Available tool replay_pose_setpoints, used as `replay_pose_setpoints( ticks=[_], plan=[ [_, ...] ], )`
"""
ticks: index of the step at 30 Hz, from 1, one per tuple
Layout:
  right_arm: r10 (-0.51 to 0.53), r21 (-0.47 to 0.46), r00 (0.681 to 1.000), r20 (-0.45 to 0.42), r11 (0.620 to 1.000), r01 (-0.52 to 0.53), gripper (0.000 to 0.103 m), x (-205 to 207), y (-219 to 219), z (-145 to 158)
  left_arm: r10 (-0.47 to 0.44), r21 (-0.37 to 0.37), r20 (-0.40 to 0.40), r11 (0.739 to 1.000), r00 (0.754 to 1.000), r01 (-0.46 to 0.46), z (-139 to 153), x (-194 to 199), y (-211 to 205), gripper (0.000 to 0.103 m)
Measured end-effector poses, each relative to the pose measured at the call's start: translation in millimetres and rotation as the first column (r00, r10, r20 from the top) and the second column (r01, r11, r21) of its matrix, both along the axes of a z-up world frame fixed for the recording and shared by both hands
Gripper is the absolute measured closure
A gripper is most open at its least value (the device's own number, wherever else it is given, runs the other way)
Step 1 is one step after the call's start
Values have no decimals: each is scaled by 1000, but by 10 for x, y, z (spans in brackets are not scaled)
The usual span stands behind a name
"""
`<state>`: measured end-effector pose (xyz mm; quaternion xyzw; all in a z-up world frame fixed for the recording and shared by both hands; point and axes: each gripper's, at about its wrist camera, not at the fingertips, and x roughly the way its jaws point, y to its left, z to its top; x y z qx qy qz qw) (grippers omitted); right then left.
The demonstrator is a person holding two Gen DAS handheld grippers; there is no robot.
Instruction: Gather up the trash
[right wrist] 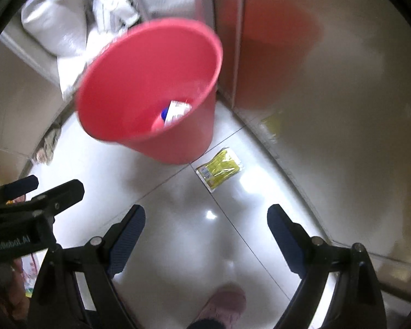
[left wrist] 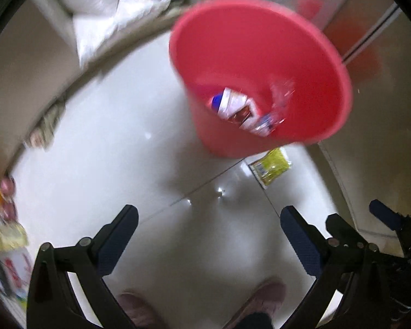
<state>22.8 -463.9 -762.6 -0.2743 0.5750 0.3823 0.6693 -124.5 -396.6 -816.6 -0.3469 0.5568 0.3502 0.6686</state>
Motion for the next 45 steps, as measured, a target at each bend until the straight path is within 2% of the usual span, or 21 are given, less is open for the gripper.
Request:
replay_pose_setpoints(
  ticks=[3,6,9,14,16,21,29,30,33,35,38,39,44,45],
  plan=[
    [29,-3,1000,-6,1000,-29,13,-27,-8,-500,76,-29,23,997,997,-75,-536,-49,-88,0],
    [40,8,999,-23,999,-40,13,-20,-26,-973,117,-2,29,993,993,-117,-944,-74,-127,0],
    [50,33,998,-32,998,-49,13,-13,-1,-1388,130,11,11,991,991,-130,-1354,-52,-100,0],
    [59,47,998,1,997,-59,13,43,131,-1930,116,46,-1,992,993,-116,-1787,15,50,0],
    [75,54,997,33,996,-77,13,60,189,-2052,110,54,13,992,994,-110,-1902,46,140,0],
    [118,63,988,96,990,-125,13,148,413,-2197,92,85,10,992,996,-92,-1986,134,325,0],
    [214,30,972,95,975,-218,14,149,729,-2359,94,100,7,991,996,-94,-2016,68,474,0],
    [230,9,969,86,973,-232,16,128,756,-2412,96,102,3,990,995,-96,-2018,56,490,0],
    [256,-2,958,131,966,-258,27,58,790,-2423,109,105,7,988,994,-109,-2055,44,451,0],
    [242,6,960,138,969,-245,46,77,809,-2378,117,104,4,988,993,-117,-2071,36,466,0],
    [264,6,956,129,964,-267,59,41,818,-2315,130,89,21,987,991,-132,-2086,14,485,0],
    [281,12,951,132,959,-285,68,-4,839,-2294,137,88,27,986,990,-139,-2088,-19,486,0],
    [282,31,948,149,957,-289,80,-89,879,-2234,144,91,27,985,989,-146,-2100,-36,479,0],
    [278,45,950,144,957,-287,87,-94,880,-2215,140,92,24,986,990,-142,-2100,-49,488,0]
  ],
)
